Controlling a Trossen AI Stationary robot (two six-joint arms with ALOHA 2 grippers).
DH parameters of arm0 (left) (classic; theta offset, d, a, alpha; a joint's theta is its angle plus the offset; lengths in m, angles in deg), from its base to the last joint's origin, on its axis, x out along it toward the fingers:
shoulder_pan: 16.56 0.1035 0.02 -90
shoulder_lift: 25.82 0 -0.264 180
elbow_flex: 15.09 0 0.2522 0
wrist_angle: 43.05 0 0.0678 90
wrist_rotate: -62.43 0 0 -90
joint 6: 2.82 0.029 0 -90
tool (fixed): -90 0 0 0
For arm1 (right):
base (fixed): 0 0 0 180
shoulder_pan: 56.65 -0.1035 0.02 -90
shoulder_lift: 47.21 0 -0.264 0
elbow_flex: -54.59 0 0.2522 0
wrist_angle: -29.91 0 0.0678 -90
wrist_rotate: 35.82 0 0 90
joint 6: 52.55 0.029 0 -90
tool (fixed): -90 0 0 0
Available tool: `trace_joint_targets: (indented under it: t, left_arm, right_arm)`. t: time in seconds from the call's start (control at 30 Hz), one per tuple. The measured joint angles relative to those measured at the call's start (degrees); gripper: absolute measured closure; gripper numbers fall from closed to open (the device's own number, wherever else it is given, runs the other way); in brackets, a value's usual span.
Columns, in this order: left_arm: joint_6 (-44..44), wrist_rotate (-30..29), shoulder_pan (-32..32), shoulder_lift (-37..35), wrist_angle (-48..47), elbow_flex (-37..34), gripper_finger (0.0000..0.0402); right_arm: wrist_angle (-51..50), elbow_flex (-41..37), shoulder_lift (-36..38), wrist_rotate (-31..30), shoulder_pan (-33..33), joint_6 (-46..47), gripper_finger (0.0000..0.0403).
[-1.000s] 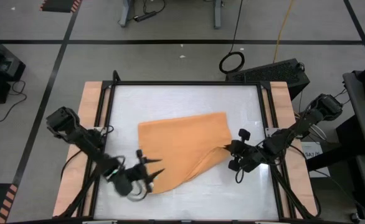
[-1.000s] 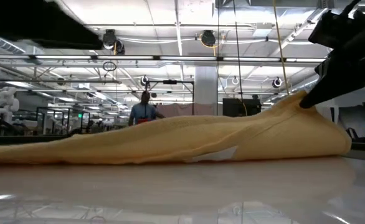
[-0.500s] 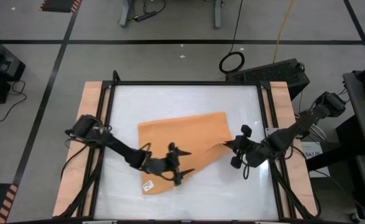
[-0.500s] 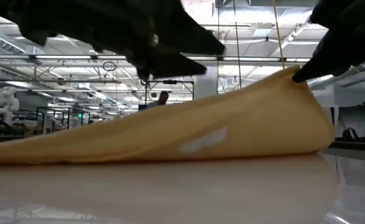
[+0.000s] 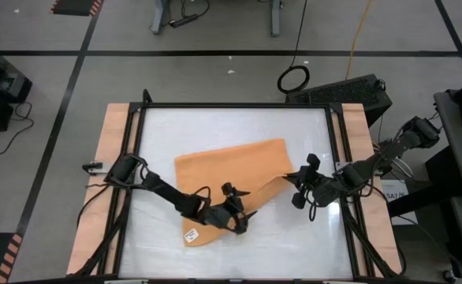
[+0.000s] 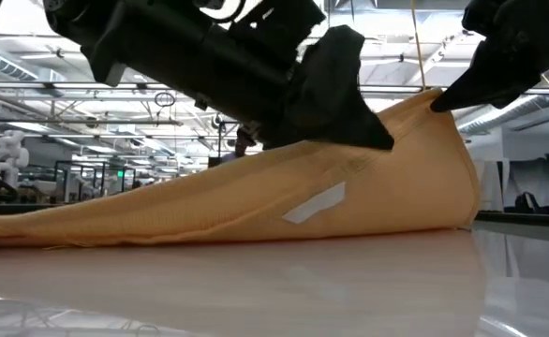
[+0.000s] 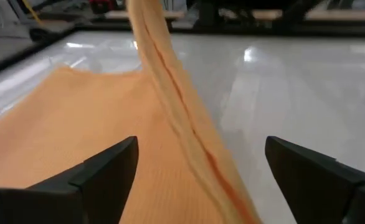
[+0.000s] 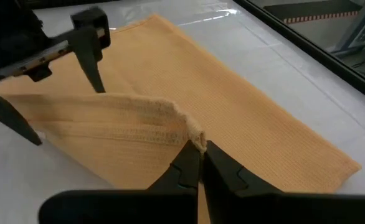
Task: Roll towel
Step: Roll the yellow towel
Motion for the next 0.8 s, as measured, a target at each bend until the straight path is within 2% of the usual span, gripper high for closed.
trace_joint_targets:
  t: [0.13, 0.27, 0.37, 0.5, 0.53, 0.67, 0.8]
  left_arm:
    - [-2.6, 3.4, 0.0, 0.0, -3.1, 0.5, 0.0097]
    - [-2.7, 3.9, -0.5, 0.0, -4.7, 0.5, 0.0164]
    - [-2.4, 3.8, -0.7, 0.0, -4.9, 0.5, 0.024]
    - [-2.5, 5.4, -0.5, 0.0, -5.0, 0.5, 0.0369]
    - [-2.6, 6.3, -0.3, 0.0, -5.0, 0.5, 0.0384]
    - [-2.6, 8.9, 0.2, -0.1, -5.7, 0.5, 0.0388]
    - [-2.8, 12.4, 0.5, -2.5, -10.7, 0.5, 0.0395]
  right_arm:
    - [0.0, 0.0, 0.0, -0.3, 0.0, -0.1, 0.0403]
    - [0.0, 0.0, 0.0, -0.3, 0.0, -0.3, 0.0403]
    - [0.0, 0.0, 0.0, -0.3, 0.0, -0.3, 0.0403]
    - [0.0, 0.0, 0.0, -0.1, 0.0, -0.6, 0.0403]
    - [0.0, 0.0, 0.0, 0.0, 0.0, -0.8, 0.0403]
    - [-0.1, 0.0, 0.0, 2.4, 0.0, -1.5, 0.0403]
    - [-0.5, 0.0, 0.0, 8.3, 0.0, -3.3, 0.0403]
